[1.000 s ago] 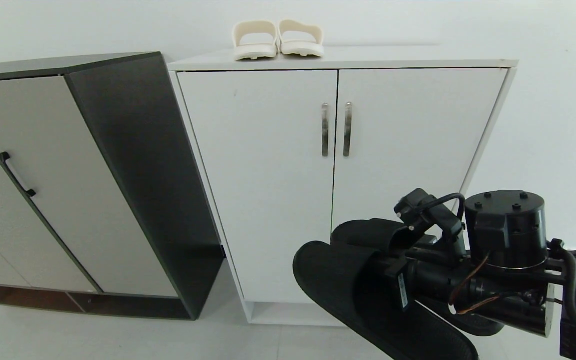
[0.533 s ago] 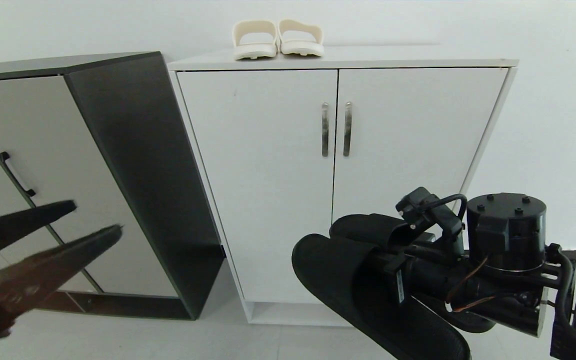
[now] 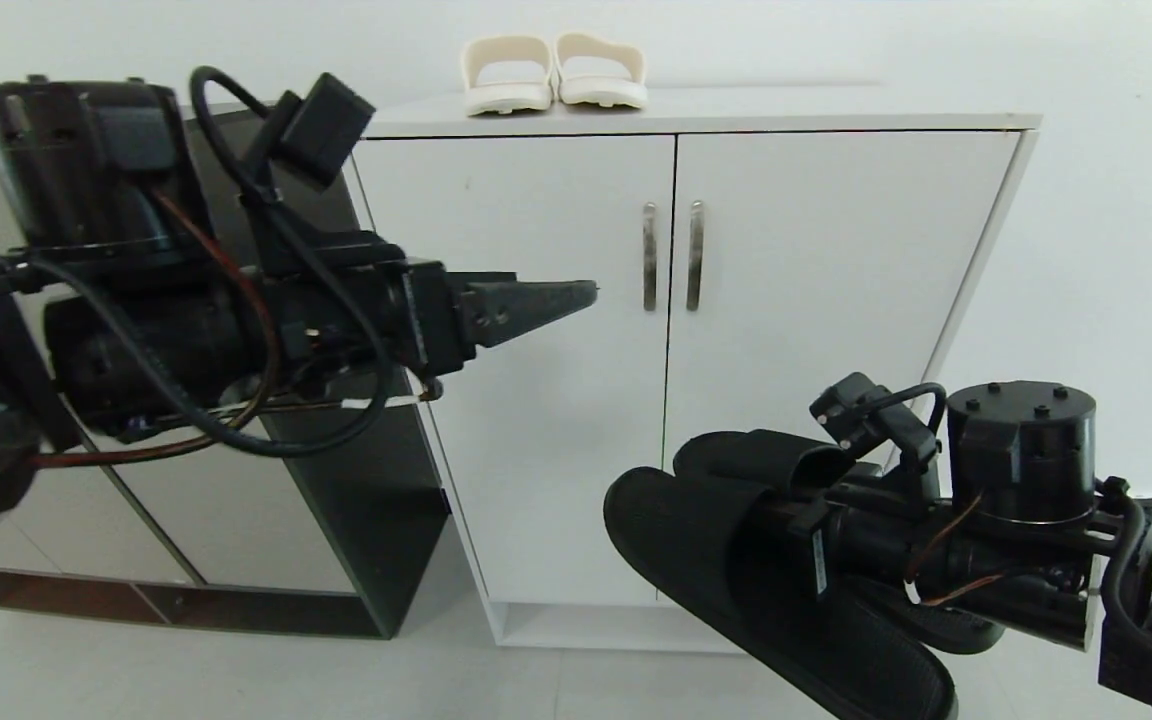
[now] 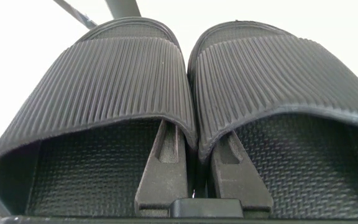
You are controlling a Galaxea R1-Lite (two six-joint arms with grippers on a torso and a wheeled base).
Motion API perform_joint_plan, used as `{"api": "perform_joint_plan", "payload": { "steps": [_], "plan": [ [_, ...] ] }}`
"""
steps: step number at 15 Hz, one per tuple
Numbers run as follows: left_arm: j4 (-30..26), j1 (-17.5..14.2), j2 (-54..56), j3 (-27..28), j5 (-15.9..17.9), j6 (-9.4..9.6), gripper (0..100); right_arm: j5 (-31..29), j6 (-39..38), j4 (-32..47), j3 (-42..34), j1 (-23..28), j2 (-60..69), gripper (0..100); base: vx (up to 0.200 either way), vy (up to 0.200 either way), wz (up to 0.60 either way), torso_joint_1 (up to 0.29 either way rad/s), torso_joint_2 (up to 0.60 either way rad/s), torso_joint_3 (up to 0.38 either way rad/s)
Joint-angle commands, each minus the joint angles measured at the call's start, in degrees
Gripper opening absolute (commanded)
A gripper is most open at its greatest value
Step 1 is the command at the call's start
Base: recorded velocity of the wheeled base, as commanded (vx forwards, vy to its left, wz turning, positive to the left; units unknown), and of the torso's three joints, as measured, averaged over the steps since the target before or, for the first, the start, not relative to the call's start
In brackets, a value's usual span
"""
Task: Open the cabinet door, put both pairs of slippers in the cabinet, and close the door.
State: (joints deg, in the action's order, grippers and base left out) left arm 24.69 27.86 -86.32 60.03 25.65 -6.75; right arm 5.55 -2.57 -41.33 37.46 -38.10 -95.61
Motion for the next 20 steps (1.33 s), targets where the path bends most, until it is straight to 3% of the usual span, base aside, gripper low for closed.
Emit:
{"api": "perform_joint_plan", "payload": {
  "steps": [1, 2, 4, 6, 8, 10, 11, 13, 14, 15, 16, 20],
  "plan": [
    [0.01, 2.99, -9.57, 8.44, -0.16, -0.98, 100, -0.1, 0.11, -0.07, 0.33, -0.14, -1.33, 0, 0.0, 0.0, 0.0, 0.0, 0.0, 0.0],
    [0.01, 3.52, -10.36, 9.58, 0.1, -1.07, 100, -0.27, 0.29, -0.25, -0.2, -0.22, -1.51, 0, 0.0, 0.0, 0.0, 0.0, 0.0, 0.0],
    [-0.08, 3.7, -15.72, 16.53, 1.07, -3.0, 100, -0.19, 0.64, -2.18, -0.2, 0.04, -2.65, 0, 0.0, 0.0, 0.0, 0.0, 0.0, 0.0],
    [-0.16, 3.61, -19.24, 21.71, 5.02, -6.61, 100, -0.36, 0.73, -3.15, -0.55, -0.05, -3.35, 0, 0.0, 0.0, 0.0, 0.0, 0.0, 0.0],
    [-0.52, 3.7, -21.61, 25.58, 8.8, -9.07, 100, -0.27, 0.73, -3.59, -0.9, -0.05, -3.27, 0, 0.0, 0.0, 0.0, 0.0, 0.0, 0.0],
    [-3.24, 3.79, -22.57, 29.18, 11.79, -13.02, 100, -0.27, 0.73, -3.85, -1.16, -0.05, -3.35, 0, 0.0, 0.0, 0.0, 0.0, 0.0, 0.0],
    [-3.24, 3.96, -23.1, 30.33, 12.67, -13.9, 100, -0.19, 0.64, -3.85, -1.16, -0.05, -3.35, 0, 0.0, 0.0, 0.0, 0.0, 0.0, 0.0],
    [-3.33, 4.84, -25.3, 32.08, 11.79, -13.81, 100, -0.19, 0.64, -3.85, -1.16, -0.05, -3.35, 0, 0.0, 0.0, 0.0, 0.0, 0.0, 0.0],
    [-3.33, 6.6, -26.09, 32.43, 8.72, -13.72, 100, -0.19, 0.64, -3.85, -1.25, 0.04, -3.27, 0, 0.0, 0.0, 0.0, 0.0, 0.0, 0.0],
    [-3.33, 7.04, -26.79, 32.79, 8.01, -12.67, 100, -0.19, 0.64, -3.85, -1.25, 0.04, -3.35, 0, 0.0, 0.0, 0.0, 0.0, 0.0, 0.0],
    [-3.42, 6.95, -28.2, 34.63, 7.66, -11.79, 100, -0.19, 0.64, -3.85, -1.25, 0.13, -3.35, 0, 0.0, 0.0, 0.0, 0.0, 0.0, 0.0],
    [-4.56, 5.46, -29.69, 36.74, 6.34, -11.35, 100, -0.19, 0.64, -3.85, -1.25, 0.13, -3.79, 0, 0.0, 0.0, 0.0, 0.0, 0.0, 0.0]
  ]
}}
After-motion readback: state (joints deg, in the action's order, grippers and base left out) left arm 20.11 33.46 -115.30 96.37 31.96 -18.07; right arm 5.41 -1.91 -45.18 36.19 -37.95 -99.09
